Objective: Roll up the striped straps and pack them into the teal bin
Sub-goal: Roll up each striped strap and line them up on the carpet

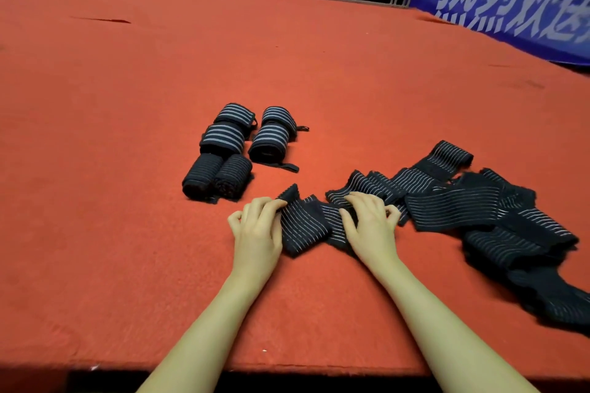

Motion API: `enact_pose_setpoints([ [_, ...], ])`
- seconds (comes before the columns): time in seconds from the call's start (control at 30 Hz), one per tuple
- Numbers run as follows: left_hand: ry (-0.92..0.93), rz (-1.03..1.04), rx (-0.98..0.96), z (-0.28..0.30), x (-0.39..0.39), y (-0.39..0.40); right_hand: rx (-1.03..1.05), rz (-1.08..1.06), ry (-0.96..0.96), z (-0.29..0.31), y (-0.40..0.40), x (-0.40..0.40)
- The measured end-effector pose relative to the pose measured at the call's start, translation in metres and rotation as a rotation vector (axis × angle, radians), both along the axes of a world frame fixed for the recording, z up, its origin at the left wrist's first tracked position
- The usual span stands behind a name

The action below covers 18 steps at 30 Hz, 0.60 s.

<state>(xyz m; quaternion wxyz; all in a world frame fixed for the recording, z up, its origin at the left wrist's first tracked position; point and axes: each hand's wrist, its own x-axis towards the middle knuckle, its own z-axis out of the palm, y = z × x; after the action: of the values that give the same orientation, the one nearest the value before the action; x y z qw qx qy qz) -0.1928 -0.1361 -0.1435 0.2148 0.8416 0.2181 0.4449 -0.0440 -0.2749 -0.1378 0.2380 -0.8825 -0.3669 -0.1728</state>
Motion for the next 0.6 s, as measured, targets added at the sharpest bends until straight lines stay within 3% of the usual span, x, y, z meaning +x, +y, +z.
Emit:
enact_pose_setpoints([
  [0.17, 0.004, -0.009, 0.064, 0.000, 0.003, -0.001, -0.187, -0.105, 0.112, -0.001, 0.000, 0.009],
  [0.37, 0.060, -0.045, 0.052, 0.003, 0.011, -0.003, -0.159, -0.170, 0.190, 0.005, 0.016, 0.012],
  [0.6, 0.227, -0.013, 0.001, 0.001, 0.018, -0.010, -0.116, -0.191, 0.140, 0.005, 0.024, 0.013],
])
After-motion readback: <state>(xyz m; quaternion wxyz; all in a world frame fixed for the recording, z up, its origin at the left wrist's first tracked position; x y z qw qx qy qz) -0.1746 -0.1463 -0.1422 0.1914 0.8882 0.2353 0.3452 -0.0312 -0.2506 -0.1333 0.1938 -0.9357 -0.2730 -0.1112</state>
